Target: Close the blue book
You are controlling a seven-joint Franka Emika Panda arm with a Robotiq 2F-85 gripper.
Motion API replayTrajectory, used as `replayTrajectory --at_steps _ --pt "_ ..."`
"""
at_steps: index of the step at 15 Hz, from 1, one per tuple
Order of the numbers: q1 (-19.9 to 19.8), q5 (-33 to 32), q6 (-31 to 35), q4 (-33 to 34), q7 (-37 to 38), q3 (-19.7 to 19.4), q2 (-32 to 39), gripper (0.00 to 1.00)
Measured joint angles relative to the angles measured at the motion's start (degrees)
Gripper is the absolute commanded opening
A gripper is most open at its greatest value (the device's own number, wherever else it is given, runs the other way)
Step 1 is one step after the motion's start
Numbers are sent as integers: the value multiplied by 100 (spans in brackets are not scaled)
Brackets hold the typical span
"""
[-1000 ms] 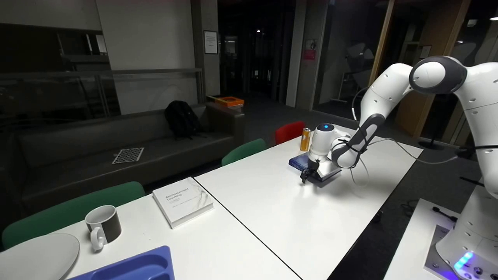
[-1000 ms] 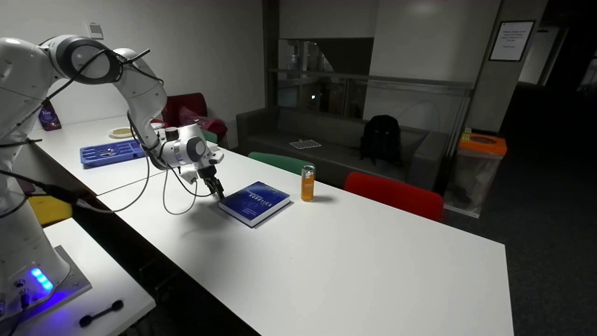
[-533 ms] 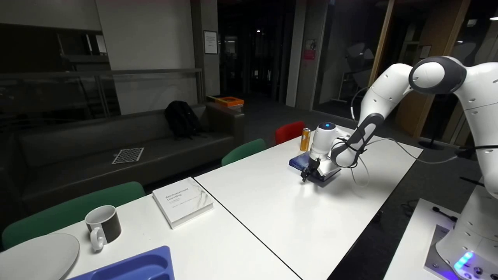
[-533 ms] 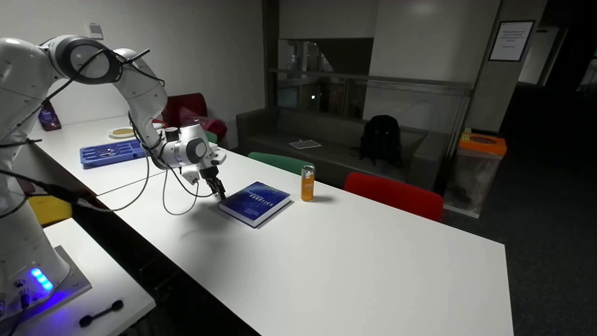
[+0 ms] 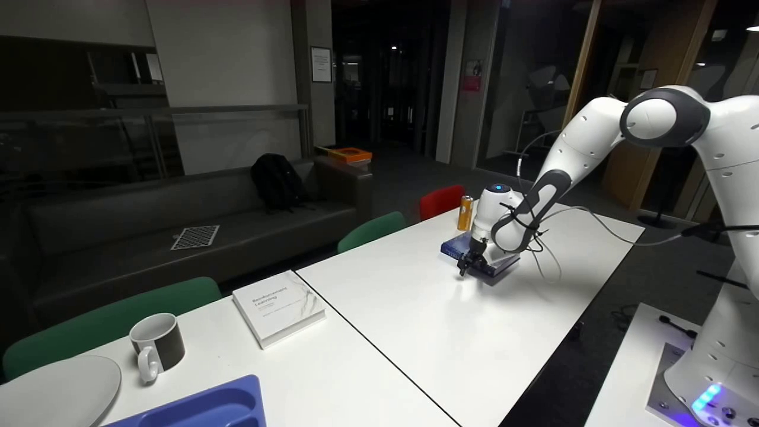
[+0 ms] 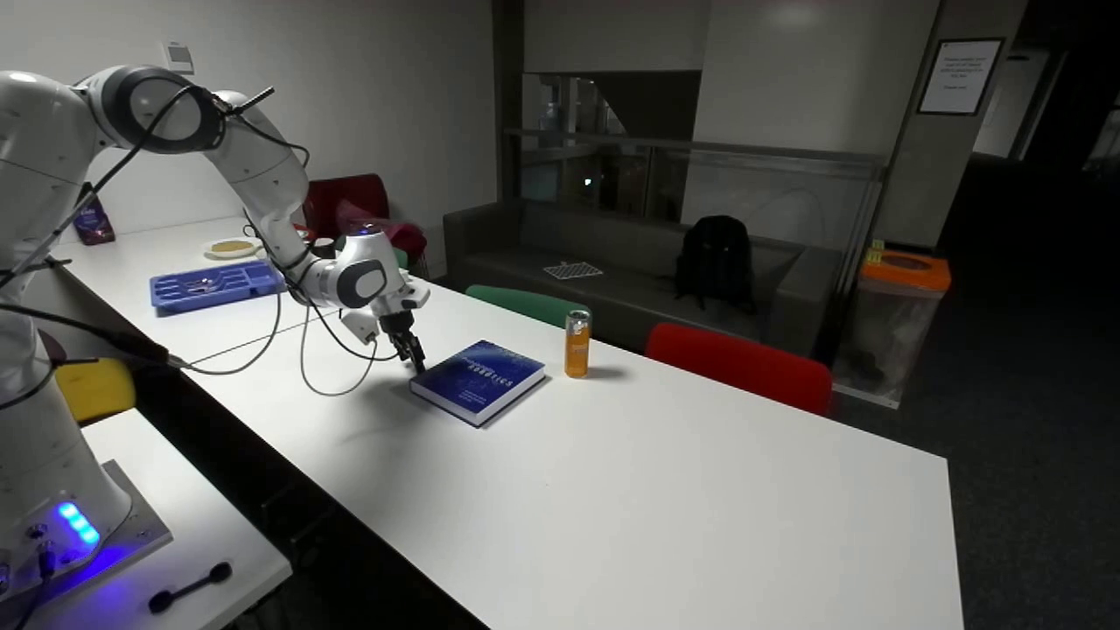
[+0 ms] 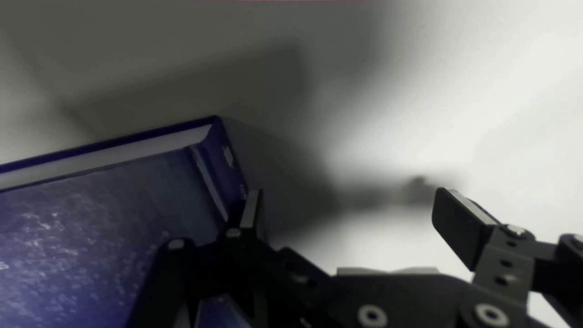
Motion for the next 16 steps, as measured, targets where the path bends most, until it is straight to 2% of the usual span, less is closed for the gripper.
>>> replayTrajectory --at_steps 4,10,13,16 --pt "451 134 0 -3 -196 -408 -63 100" --pt "1509 -228 68 -395 -170 -1376 -713 100" --pt "2043 -954 127 -817 92 -2001 -1285 100" --pt "2555 -2097 128 -1221 672 -2739 -1913 100"
